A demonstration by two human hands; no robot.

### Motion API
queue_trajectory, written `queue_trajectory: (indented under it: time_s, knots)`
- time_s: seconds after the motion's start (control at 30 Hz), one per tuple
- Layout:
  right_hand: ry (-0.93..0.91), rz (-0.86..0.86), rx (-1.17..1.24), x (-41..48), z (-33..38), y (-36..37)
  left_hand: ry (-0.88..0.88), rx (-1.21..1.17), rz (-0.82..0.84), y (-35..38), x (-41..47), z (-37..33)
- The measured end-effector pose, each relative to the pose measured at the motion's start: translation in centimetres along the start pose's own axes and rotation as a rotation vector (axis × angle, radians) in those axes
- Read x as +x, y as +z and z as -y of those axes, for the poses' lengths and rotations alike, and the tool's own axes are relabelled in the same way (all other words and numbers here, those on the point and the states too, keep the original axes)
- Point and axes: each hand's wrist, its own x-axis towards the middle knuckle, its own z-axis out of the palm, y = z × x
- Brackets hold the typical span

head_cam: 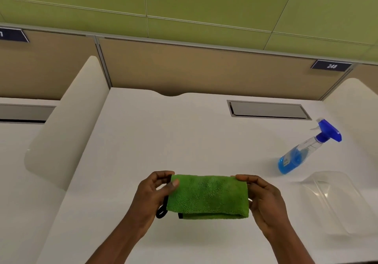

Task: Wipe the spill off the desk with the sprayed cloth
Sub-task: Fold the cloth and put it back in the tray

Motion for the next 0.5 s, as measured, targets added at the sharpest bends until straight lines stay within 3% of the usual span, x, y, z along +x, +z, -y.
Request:
queue_trajectory:
  time_s: [0.17, 0.5]
  knots:
    - [0.017, -0.071, 0.092, -1.7, -0.5, -1.4, 0.04, 0.153, 0.019, 1.0, -0.2, 1.1]
    - [0.021, -0.124, -0.008, -4.9, 0.2, -7.5, 0.018, 0.226, 0.1, 7.2, -0.5, 2.1]
